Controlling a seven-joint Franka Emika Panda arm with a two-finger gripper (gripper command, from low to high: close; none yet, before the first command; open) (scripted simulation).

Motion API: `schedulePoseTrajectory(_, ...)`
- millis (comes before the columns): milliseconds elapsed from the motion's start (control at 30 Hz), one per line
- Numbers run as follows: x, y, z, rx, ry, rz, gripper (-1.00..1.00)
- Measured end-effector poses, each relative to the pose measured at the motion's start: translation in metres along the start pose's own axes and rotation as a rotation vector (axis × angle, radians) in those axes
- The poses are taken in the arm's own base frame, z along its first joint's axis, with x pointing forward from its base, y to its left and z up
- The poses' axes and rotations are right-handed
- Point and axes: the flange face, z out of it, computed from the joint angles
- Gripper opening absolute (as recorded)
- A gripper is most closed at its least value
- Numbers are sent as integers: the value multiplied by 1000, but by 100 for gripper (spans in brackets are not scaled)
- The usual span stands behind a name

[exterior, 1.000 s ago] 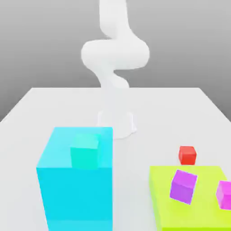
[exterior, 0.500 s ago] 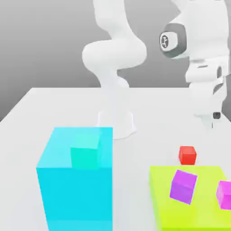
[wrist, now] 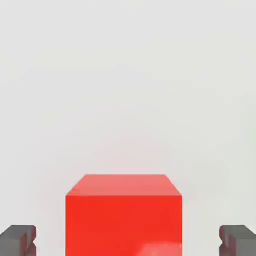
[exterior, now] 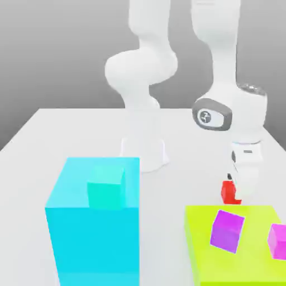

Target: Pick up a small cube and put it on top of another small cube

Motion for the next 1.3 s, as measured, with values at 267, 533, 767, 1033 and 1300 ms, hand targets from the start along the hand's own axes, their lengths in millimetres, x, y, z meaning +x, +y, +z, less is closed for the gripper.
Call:
schedulePoseTrajectory(267, 1, 0, -6, -1, -1, -1, -100)
schedulePoseTrajectory(533, 9, -1, -65, -3, -1, -8, -100)
schedulePoseTrajectory(767, 90, 48, -101, -5, -1, 70, -100)
schedulePoseTrajectory(1033, 171, 110, -152, -3, -1, 111, -100)
schedulePoseTrajectory(1300, 206, 149, -123, 1, -1, 130, 100)
